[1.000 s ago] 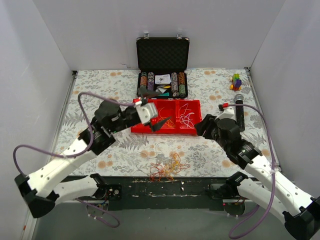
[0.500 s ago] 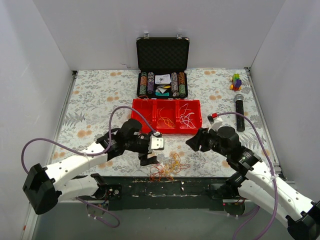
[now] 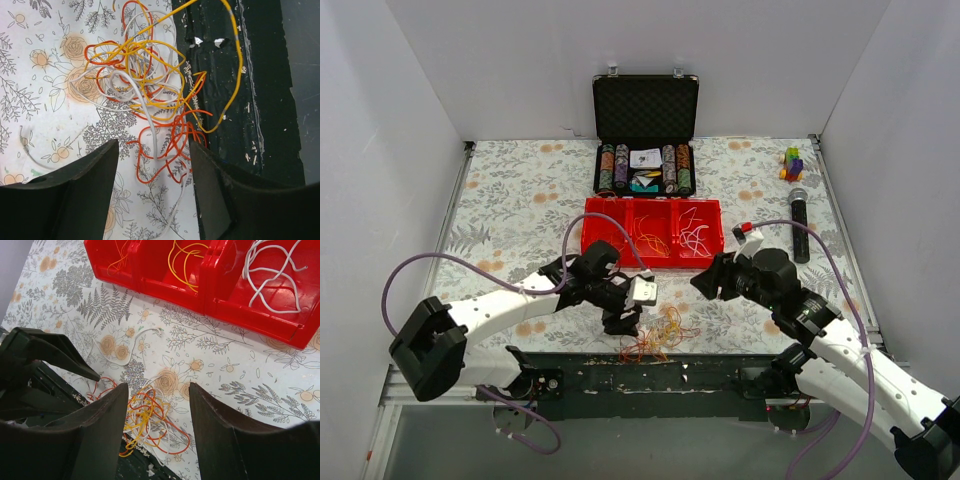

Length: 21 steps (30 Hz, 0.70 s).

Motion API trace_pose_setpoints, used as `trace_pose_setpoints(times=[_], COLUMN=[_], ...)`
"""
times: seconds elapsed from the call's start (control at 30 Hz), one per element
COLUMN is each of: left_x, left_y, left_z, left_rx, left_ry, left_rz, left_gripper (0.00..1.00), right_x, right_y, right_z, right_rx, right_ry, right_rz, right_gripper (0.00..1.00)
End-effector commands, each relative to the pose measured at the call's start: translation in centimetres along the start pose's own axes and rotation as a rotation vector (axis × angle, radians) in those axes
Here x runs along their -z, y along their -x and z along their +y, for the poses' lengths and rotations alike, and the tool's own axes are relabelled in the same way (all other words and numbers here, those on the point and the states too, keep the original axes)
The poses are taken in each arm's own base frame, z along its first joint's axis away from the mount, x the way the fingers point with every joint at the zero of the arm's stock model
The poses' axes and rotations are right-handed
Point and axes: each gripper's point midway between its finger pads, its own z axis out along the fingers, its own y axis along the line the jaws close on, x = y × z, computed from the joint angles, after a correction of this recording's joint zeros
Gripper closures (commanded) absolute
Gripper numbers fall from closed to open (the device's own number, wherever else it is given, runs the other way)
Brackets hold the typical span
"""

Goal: Untangle the cables

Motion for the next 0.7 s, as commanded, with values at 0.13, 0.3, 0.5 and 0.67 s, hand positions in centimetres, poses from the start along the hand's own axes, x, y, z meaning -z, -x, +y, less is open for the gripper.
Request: trace_pose_setpoints(times=[0.13,0.3,0.5,0.67], left_x=[-1.1,-0.3,3.9,8.6], left_y=[1.2,3.6,11.1,17.0], left_z=[2.3,4.1,6.0,5.5], left_rx=[-0.045,-0.068,-0.149,-0.252], left_ry=[0.041,0.122,0.242,0.333], left_rz=[-0.049,-0.084,-0.184,-0.294], left_gripper=[0.63,1.0,1.0,1.0], right_x=[0.6,0.3,-0.3,-1.0], right_y=[2.8,2.1,2.3,2.6], right_z=[1.7,2.0,3.9,6.4], right_rx=[0.033,0.047,0.093,0.165], right_ry=[0.045,0.073,0.139,0.174], right_rz=[-0.084,-0.07,-0.08,-0.068], right_gripper=[0.4,0.37,0.3,0.27])
